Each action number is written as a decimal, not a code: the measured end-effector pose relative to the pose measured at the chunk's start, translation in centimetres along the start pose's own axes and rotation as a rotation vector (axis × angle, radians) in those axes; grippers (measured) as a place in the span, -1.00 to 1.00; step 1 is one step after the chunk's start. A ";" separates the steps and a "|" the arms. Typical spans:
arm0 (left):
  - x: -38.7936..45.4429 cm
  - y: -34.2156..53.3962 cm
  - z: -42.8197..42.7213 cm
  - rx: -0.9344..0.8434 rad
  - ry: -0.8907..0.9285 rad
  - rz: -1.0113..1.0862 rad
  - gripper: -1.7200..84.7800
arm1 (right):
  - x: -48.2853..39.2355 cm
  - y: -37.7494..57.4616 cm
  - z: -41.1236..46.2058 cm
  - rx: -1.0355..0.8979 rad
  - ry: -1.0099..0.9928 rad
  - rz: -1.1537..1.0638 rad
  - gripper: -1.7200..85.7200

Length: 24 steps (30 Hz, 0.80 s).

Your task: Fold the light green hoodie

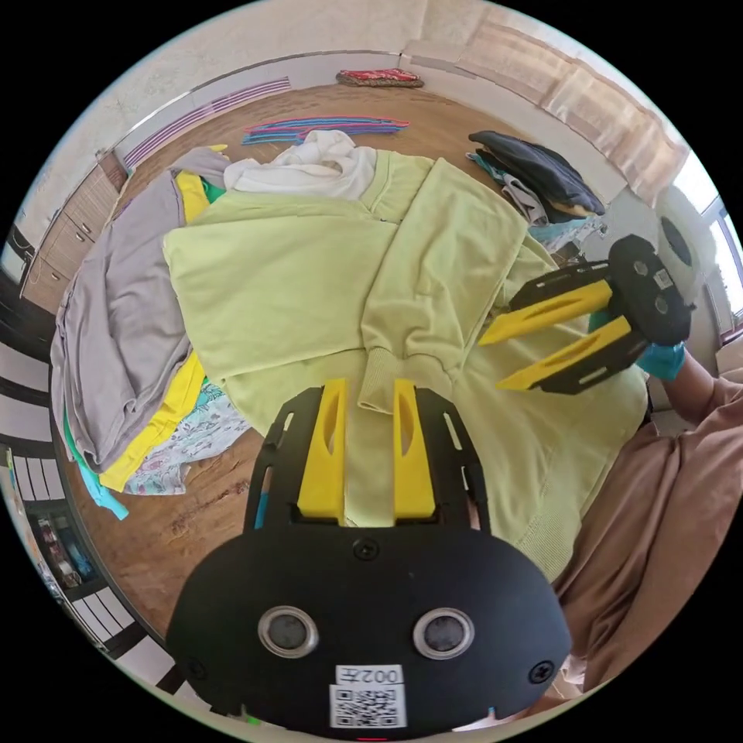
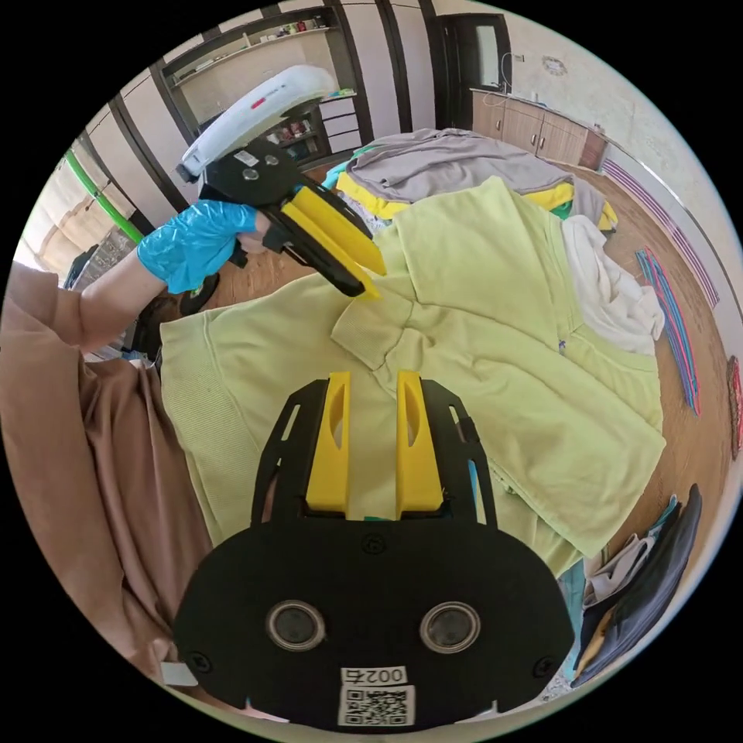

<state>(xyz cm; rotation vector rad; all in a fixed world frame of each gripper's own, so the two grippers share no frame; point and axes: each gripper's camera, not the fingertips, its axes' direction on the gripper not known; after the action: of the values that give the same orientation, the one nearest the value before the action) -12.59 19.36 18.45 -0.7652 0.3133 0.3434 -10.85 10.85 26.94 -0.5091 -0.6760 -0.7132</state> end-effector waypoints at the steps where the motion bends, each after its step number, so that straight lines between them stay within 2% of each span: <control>1: 0.0 0.1 0.3 -0.005 0.000 -0.002 -0.86 | -0.5 -0.2 0.2 -0.005 0.009 -0.004 -0.75; 6: 0.1 2.3 1.4 -0.002 0.023 -0.017 -0.94 | -2.9 -0.7 2.3 -0.022 0.048 0.026 -0.78; 9: 0.5 4.0 1.0 0.017 -0.028 -0.015 -0.98 | -3.8 -0.1 2.8 -0.012 0.019 0.049 -0.81; 16: 0.3 7.5 0.3 0.071 -0.066 -0.045 -0.99 | -6.7 2.1 2.9 -0.007 0.015 0.040 -0.93; 21: -0.6 9.7 1.6 0.028 -0.021 -0.067 -0.98 | -8.1 5.7 0.4 0.037 0.003 0.072 -0.86; 24: -1.0 11.6 0.9 0.059 -0.011 -0.076 -0.97 | -8.0 9.2 -2.7 0.105 0.038 0.124 -0.84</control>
<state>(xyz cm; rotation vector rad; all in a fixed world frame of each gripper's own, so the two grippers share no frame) -18.17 27.62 12.29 -0.7152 0.2823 0.2652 -7.55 18.53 17.67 -0.4358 -0.6369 -0.5668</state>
